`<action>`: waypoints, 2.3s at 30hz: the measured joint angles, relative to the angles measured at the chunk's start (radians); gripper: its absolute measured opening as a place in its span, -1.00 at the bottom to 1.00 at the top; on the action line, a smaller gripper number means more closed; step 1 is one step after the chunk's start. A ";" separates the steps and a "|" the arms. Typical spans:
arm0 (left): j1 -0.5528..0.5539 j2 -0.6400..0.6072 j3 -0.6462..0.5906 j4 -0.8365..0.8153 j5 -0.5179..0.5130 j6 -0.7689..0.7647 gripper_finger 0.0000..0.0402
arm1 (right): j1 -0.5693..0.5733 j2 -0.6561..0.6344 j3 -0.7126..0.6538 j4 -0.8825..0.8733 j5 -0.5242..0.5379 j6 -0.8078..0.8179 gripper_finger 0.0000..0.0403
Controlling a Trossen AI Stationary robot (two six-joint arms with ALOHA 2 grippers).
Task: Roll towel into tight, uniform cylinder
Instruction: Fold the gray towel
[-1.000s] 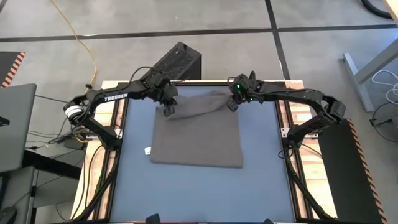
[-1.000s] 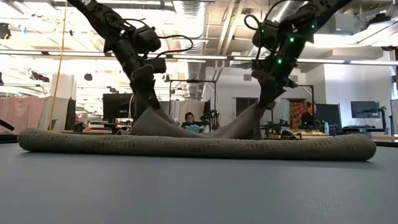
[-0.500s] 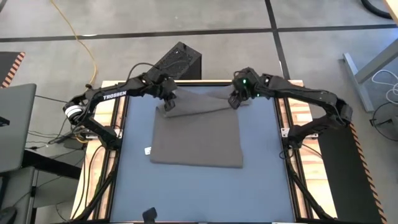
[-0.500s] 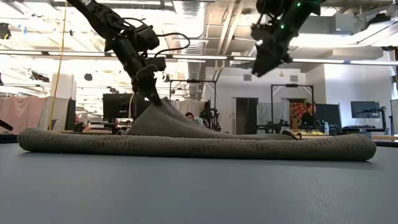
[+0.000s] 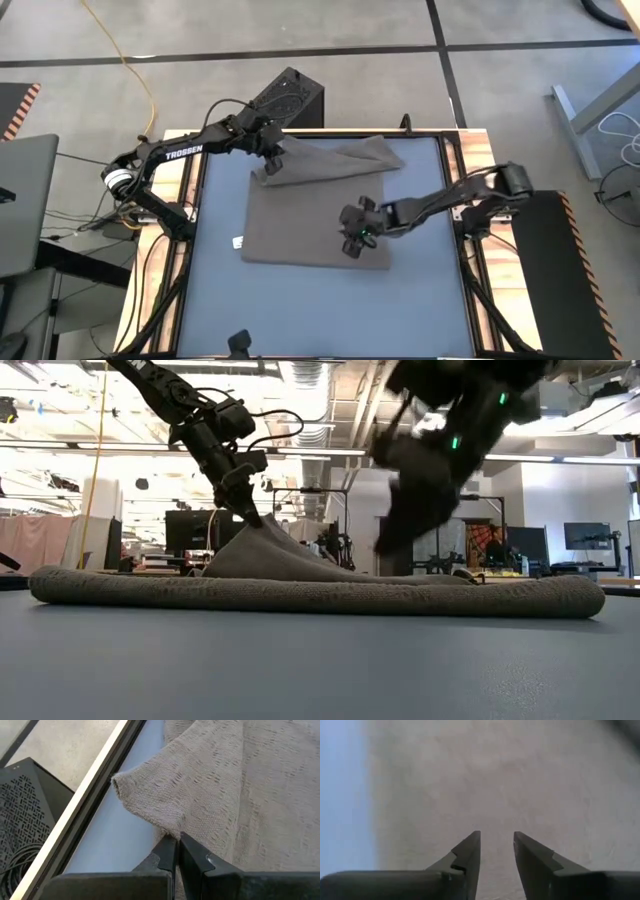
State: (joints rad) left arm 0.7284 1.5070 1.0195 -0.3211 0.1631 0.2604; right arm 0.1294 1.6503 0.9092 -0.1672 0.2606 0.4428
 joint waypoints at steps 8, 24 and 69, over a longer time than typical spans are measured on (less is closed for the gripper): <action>0.000 0.000 0.000 -0.032 -0.100 0.002 -1.00 | -0.003 0.149 0.008 -0.066 -0.062 0.029 -0.76; -0.003 0.000 0.001 -0.136 -0.171 0.003 -1.00 | -0.310 -0.236 0.016 -0.712 0.253 -0.090 -0.89; -0.097 0.000 -0.283 -0.119 -0.178 -0.195 -1.00 | -0.040 -0.351 0.062 -0.447 0.010 -0.120 -0.16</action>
State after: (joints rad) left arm 0.6313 1.5066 0.7368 -0.4398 -0.0147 0.0651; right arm 0.0890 1.2996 0.9709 -0.6138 0.2701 0.3233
